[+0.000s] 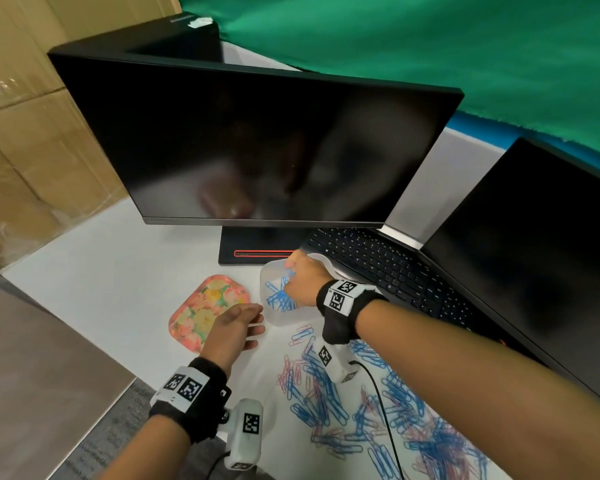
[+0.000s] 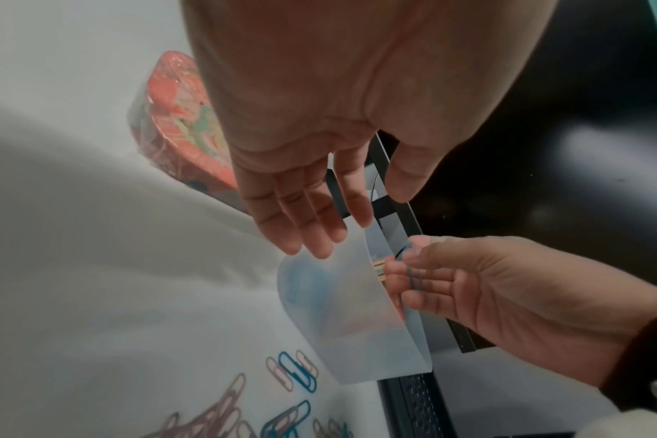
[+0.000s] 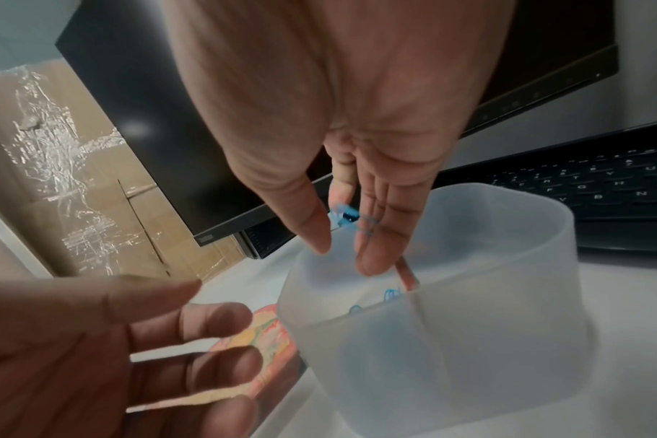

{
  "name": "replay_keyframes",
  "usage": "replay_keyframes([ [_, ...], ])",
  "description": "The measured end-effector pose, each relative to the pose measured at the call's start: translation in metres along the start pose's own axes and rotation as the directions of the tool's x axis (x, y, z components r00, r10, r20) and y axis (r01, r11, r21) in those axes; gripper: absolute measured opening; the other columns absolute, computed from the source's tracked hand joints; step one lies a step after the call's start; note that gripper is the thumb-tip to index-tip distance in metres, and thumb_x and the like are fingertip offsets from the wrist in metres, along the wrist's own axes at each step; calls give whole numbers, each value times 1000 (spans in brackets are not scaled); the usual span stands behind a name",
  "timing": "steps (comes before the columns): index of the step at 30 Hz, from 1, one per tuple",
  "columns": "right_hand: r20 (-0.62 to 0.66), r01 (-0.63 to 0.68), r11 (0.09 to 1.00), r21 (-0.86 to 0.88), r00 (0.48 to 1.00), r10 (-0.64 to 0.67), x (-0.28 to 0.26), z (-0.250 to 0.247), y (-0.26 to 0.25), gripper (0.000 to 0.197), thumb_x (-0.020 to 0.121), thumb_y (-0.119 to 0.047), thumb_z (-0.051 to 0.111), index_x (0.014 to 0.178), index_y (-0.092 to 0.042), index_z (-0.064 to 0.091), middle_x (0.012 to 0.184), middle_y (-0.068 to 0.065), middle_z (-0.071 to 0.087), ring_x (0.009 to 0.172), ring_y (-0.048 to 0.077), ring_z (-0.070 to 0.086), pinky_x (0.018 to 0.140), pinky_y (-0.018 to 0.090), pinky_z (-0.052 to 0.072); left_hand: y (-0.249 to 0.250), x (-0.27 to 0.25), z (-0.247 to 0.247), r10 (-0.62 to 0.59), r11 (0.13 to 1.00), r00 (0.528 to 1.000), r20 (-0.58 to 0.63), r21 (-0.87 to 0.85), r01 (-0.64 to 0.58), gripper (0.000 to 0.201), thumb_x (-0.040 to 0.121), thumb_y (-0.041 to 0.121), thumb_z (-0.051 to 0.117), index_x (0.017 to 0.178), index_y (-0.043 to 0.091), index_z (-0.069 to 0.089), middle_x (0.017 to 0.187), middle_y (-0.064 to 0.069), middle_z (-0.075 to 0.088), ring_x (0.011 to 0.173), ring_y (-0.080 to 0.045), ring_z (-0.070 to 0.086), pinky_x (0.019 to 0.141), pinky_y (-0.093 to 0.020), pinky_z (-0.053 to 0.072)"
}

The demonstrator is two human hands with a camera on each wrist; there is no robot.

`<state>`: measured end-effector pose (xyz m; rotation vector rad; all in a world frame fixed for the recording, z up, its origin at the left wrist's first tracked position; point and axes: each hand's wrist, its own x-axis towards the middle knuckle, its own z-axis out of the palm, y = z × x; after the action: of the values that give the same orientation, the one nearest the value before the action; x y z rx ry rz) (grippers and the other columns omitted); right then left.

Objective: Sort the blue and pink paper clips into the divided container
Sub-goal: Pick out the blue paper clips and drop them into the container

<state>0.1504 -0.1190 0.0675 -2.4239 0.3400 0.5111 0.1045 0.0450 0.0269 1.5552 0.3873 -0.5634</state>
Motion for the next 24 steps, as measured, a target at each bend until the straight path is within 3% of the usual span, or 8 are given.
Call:
replay_keyframes([
  [3, -19, 37, 999, 6, 999, -37, -6, -8, 5, 42, 83, -9, 58, 122, -20, 46, 107, 6, 59, 93, 21, 58, 71, 24, 43, -3, 2, 2, 10, 999, 1000, 25, 38, -11, 17, 95, 20, 53, 101, 11, 65, 96, -6, 66, 84, -20, 63, 77, -35, 49],
  [8, -156, 36, 995, 89, 988, -22, -29, -29, 35, 35, 82, -10, 57, 114, -25, 53, 102, 3, 65, 96, 21, 60, 83, 25, 45, -11, 2, 5, 80, 978, 992, 93, 185, -96, 14, 95, 16, 51, 96, 13, 65, 91, 0, 66, 79, -16, 63, 69, -26, 47],
  [12, -154, 23, 996, 91, 988, -9, -61, -23, 77, 21, 86, -7, 51, 96, -25, 58, 88, -6, 60, 81, 11, 59, 64, 17, 42, -22, 0, 11, 189, 881, 959, 211, 395, -260, 14, 91, 9, 55, 84, 18, 65, 78, 4, 64, 68, -13, 60, 66, -24, 47],
  [14, -99, -1, 996, 90, 995, 10, -76, -9, 99, 20, 86, -7, 49, 89, -23, 60, 83, -6, 60, 76, 13, 60, 62, 18, 45, -29, 0, 16, 212, 780, 935, 283, 527, -337, 11, 88, 14, 60, 83, 24, 63, 75, 8, 62, 67, -10, 58, 67, -20, 47],
  [17, -9, -30, 998, 55, 1000, 30, -94, 16, 128, 19, 87, -8, 48, 87, -23, 60, 87, -2, 63, 79, 16, 61, 72, 26, 51, -39, -4, 21, 184, 585, 886, 426, 676, -447, 11, 87, 20, 58, 86, 32, 59, 80, 11, 63, 69, -6, 58, 64, -14, 44],
  [21, 51, -3, 999, -49, 999, 5, -114, 44, 151, 17, 87, -15, 46, 93, -25, 59, 81, -5, 59, 73, 16, 58, 71, 31, 54, -52, -4, 26, 119, 343, 835, 537, 767, -542, 17, 84, 18, 46, 79, 32, 55, 92, 9, 63, 81, -13, 60, 72, -23, 47],
  [24, 75, 67, 989, -134, 996, -57, -126, 60, 155, 11, 88, -24, 50, 97, -25, 57, 88, -6, 57, 81, 17, 57, 75, 31, 51, -62, -3, 26, 59, 184, 814, 578, 795, -578, 21, 84, 18, 47, 97, 28, 60, 100, 6, 59, 92, -20, 59, 79, -28, 48],
])
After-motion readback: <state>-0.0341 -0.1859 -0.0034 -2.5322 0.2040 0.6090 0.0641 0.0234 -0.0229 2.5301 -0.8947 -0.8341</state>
